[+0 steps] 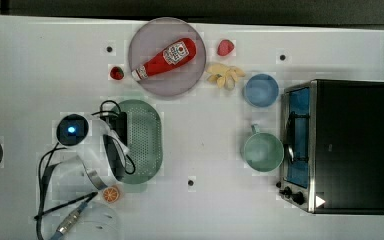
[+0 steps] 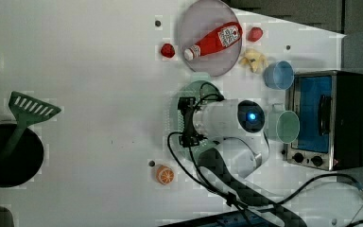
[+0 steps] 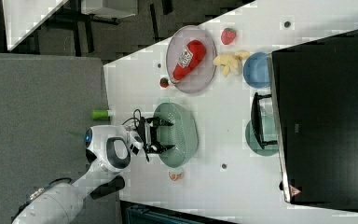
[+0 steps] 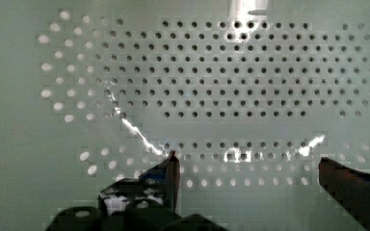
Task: Drag strainer right to left.
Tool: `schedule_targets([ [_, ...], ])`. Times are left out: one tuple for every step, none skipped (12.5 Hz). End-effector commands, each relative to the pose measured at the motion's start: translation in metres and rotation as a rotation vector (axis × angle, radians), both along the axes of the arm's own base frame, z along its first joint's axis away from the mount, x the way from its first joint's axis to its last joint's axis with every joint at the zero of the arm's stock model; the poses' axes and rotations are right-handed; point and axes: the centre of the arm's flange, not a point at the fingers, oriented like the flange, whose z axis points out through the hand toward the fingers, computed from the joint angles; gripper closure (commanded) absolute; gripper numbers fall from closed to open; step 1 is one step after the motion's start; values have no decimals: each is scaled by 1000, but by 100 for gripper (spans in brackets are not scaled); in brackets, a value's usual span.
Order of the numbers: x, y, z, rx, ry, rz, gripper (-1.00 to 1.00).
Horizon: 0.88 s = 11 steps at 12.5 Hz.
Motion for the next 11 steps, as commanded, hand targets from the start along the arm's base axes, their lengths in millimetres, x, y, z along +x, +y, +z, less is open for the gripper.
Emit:
schedule_targets([
  [-1,59,15,56,-21,-41,-100],
  [-1,68,16,65,-17,-55,-100],
  [-2,78,17,73,-21,-50,-100],
  [-3,86,16,74,-19,-45,-100],
  [-4,92,16,76,-19,-37,-100],
  [-3,99,16,81,-23,-33,-100],
  [-4,106,15,87,-20,-44,-100],
  [-5,113,15,92,-23,-47,-100],
  [-6,120,16,95,-25,-58,-100],
  [-7,127,16,98,-28,-76,-100],
  [-8,134,16,100,-29,-89,-100],
])
